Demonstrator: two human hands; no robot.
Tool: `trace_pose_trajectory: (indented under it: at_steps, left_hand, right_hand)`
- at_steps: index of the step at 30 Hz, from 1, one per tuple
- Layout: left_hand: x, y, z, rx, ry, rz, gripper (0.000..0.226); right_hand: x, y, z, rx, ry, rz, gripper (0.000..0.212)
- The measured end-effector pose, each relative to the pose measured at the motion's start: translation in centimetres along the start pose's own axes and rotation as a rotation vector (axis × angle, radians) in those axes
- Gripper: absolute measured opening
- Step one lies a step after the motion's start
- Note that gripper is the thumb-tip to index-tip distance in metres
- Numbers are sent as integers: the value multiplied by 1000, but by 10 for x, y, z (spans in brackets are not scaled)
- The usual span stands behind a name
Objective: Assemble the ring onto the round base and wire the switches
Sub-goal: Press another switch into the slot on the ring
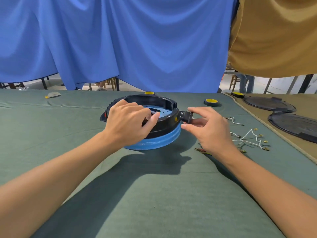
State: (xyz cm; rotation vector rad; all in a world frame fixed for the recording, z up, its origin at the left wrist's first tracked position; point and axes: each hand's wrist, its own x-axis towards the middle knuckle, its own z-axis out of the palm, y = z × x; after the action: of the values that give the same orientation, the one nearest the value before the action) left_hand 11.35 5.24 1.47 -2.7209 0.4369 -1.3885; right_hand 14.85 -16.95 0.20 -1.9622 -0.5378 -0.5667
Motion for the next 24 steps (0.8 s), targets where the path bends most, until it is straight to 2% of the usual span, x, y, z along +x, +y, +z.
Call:
trace_pose_trajectory:
  at_steps: [3, 5, 9, 12, 15, 19, 21, 24]
  left_hand:
    - [23, 31, 2, 18, -64, -269, 49]
    - [33, 53, 13, 29, -127, -316, 41]
    - [27, 68, 27, 105, -216, -196, 32]
    - [12, 51, 16, 127, -170, -76, 36]
    - [5, 33, 1, 22, -166, -94, 41]
    - [22, 23, -15, -101, -296, -121, 54]
    - [38, 20, -19, -192, -358, -182, 49]
    - [60, 18, -16, -468, -411, -379, 34]
  right_hand:
    - [-3, 0, 4, -137, 46, -163, 48]
    - [-3, 1, 3, -174, 65, -225, 49]
    - [-1, 1, -4, -141, 39, -174, 45]
    - [5, 0, -11, -36, 56, -35, 42]
    - [10, -1, -14, -26, 37, 81, 38]
    - [16, -8, -12, 15, -43, 121, 39]
    - [22, -14, -9, 73, -92, 107, 39]
    - [34, -23, -4, 83, -114, 91, 37]
